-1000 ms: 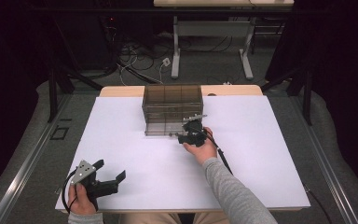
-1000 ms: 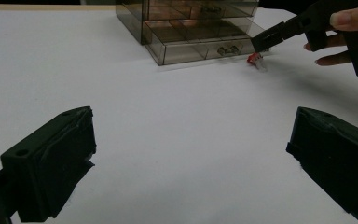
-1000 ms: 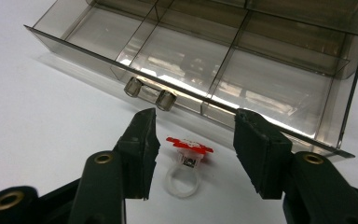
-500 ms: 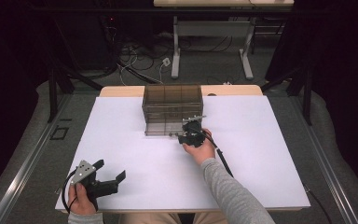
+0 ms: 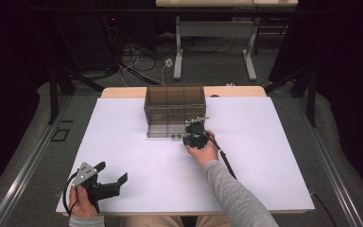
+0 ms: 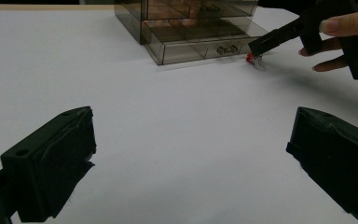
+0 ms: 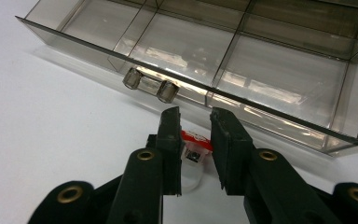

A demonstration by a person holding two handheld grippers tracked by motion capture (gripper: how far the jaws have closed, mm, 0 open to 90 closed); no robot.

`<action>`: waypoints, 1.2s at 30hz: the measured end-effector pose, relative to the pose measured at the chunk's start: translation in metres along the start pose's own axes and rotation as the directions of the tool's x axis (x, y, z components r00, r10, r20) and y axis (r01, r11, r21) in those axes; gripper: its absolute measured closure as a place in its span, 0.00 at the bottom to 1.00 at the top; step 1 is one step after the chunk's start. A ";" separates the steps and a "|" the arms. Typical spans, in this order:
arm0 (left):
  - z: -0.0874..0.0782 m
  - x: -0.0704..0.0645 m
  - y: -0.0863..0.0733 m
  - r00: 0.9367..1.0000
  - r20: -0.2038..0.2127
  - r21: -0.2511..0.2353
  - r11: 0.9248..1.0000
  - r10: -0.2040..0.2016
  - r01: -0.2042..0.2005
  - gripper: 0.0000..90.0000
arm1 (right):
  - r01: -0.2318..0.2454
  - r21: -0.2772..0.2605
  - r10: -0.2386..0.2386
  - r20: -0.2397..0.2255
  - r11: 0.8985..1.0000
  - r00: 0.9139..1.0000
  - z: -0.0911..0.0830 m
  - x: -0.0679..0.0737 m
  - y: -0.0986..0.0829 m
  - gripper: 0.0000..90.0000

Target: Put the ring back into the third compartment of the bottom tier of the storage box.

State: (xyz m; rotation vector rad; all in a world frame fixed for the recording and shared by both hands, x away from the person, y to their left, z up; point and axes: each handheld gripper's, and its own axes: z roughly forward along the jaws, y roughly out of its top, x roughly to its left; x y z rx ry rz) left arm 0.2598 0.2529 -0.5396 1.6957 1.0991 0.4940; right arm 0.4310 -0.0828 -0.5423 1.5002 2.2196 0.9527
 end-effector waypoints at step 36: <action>0.000 0.000 0.000 1.000 0.000 0.004 1.000 0.004 -0.004 0.01 | 0.069 -0.031 -0.070 -0.014 0.997 0.997 -0.006 0.001 0.000 1.00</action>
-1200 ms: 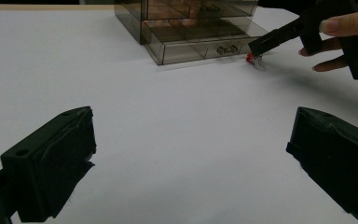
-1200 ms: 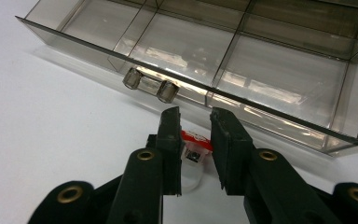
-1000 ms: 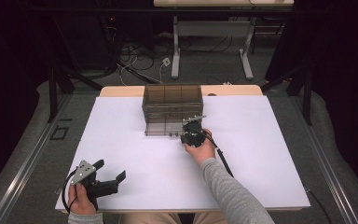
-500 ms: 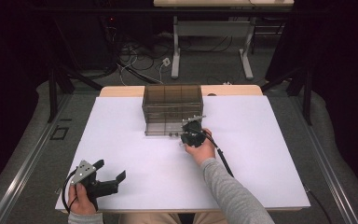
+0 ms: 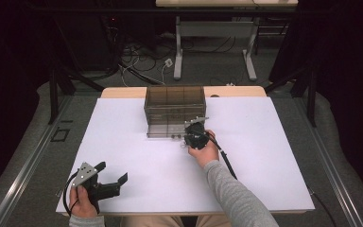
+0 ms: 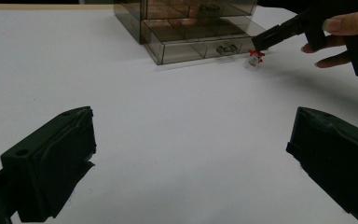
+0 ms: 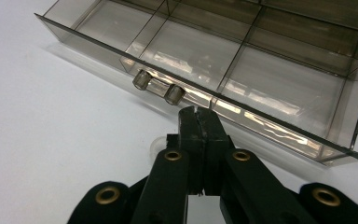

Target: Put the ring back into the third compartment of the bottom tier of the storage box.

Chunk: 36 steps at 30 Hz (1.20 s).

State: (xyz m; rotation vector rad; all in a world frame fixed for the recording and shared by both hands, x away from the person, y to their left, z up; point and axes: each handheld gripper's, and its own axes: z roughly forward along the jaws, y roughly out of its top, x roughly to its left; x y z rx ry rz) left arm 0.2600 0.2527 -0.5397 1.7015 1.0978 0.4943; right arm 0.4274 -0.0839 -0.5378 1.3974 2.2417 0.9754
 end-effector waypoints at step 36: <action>0.002 -0.001 0.000 1.000 0.002 0.002 1.000 -0.003 0.003 0.01 | -0.004 -0.099 0.004 0.003 0.995 1.000 -0.022 -0.007 0.010 1.00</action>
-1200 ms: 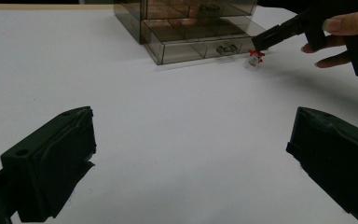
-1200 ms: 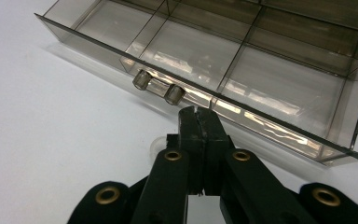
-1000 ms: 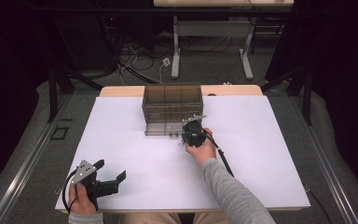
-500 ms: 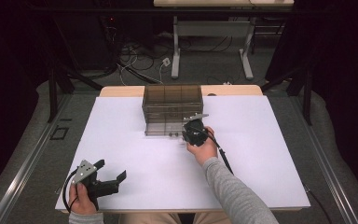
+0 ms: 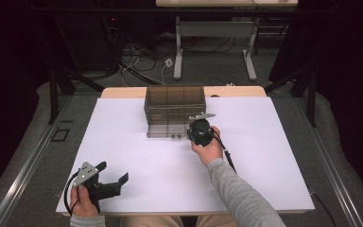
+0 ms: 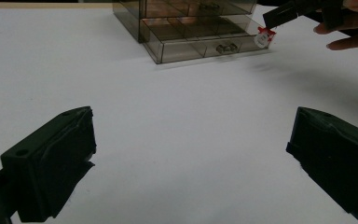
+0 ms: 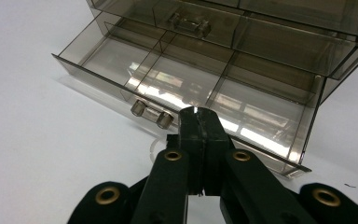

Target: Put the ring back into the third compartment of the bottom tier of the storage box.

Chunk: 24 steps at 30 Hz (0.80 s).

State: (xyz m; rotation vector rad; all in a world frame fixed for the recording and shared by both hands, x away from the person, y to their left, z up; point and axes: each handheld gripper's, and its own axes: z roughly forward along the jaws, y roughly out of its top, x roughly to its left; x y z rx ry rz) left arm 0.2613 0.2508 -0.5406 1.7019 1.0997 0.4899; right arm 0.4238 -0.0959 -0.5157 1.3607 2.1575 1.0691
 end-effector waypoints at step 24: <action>0.000 0.000 0.000 1.000 -0.001 -0.001 1.000 0.002 -0.002 0.01 | -0.008 -0.070 0.008 0.008 0.998 1.000 -0.009 -0.005 0.006 1.00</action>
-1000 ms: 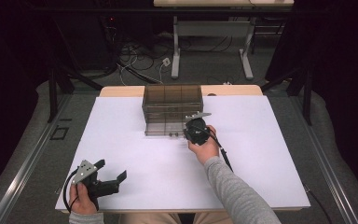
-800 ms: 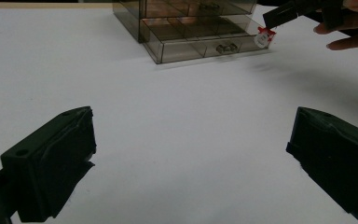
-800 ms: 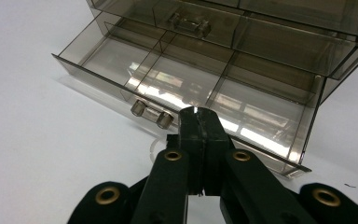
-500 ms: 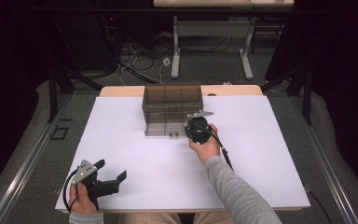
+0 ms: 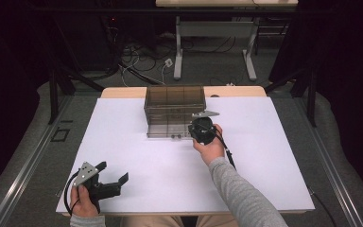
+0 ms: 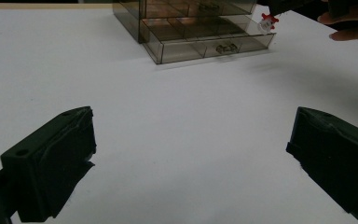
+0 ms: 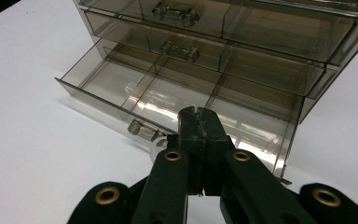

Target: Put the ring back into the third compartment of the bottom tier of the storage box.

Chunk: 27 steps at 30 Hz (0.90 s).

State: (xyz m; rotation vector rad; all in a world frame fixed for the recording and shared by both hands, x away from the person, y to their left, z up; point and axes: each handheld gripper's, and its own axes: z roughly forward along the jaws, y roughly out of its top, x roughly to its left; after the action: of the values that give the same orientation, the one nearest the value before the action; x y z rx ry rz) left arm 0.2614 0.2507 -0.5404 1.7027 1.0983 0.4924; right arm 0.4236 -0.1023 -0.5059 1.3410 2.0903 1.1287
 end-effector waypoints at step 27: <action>-0.001 0.001 0.000 1.000 0.000 -0.002 1.000 0.003 -0.003 0.01 | -0.039 -0.034 0.041 0.043 0.999 0.998 0.004 -0.012 0.005 1.00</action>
State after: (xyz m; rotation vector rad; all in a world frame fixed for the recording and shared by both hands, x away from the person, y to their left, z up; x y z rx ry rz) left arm 0.2605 0.2520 -0.5404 1.7034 1.0948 0.4948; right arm 0.4346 -0.1101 -0.5056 1.3850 2.0137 1.1355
